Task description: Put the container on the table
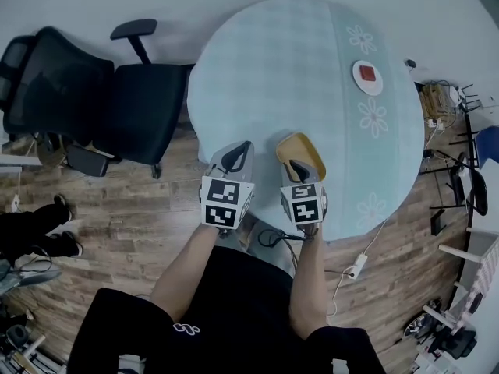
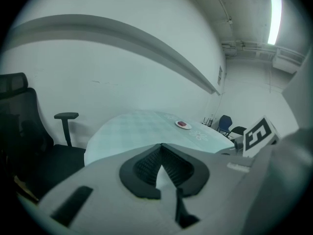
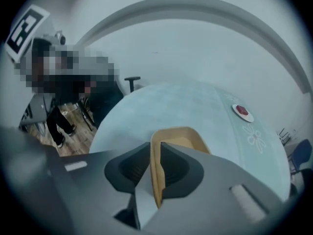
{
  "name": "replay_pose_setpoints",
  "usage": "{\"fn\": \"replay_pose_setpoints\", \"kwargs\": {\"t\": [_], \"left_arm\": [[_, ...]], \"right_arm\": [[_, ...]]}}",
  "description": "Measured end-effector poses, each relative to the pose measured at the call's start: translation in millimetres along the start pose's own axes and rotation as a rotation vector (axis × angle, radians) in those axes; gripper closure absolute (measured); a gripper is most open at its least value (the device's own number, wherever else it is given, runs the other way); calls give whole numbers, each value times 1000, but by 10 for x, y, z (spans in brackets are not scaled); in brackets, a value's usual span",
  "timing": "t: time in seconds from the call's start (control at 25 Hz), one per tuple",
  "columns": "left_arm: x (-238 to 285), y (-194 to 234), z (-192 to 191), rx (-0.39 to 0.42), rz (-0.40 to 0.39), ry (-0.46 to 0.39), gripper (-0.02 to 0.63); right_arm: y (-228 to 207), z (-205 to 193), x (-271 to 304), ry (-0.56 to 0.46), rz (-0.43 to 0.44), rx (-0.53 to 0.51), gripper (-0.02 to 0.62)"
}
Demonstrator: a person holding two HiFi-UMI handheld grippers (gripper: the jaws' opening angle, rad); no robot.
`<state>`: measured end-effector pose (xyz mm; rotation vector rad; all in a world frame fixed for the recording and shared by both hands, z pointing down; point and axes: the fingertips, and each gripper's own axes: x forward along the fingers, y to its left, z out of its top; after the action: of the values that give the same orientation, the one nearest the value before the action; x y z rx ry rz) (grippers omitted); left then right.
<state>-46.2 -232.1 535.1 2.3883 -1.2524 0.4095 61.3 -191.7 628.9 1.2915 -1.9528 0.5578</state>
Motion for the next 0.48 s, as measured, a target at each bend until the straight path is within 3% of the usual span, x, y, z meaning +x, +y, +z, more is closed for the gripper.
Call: {"fn": "replay_pose_setpoints", "kwargs": {"t": [0.24, 0.48], "left_arm": [[-64, -99, 467, -23, -58, -92, 603], [-291, -255, 1133, 21, -107, -247, 603]], "right_arm": [[-309, 854, -493, -303, -86, 78, 582], [-548, 1601, -1260, -682, -169, 140, 584]]}}
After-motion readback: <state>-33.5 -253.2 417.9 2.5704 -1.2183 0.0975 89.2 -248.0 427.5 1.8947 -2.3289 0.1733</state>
